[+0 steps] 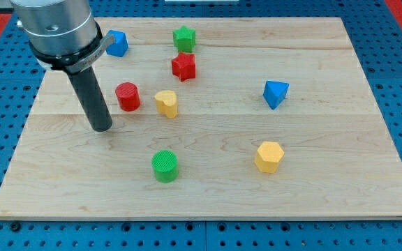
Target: Push red circle into the yellow heart
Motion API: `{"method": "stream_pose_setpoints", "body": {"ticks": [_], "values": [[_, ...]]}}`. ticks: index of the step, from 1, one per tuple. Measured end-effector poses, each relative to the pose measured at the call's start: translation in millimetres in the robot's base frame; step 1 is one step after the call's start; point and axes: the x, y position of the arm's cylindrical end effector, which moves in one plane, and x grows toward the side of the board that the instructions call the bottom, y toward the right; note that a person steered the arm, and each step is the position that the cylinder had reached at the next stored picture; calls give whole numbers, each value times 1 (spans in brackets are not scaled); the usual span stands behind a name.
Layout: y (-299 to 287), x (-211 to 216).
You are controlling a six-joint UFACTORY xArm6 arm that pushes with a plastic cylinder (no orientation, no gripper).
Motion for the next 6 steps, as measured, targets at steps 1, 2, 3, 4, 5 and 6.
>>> {"method": "stream_pose_setpoints", "body": {"ticks": [1,2,3,4,5,6], "values": [[6,-20],[-42,-29],[-37,-54],[9,-60],[54,-60],[30,-83]]}}
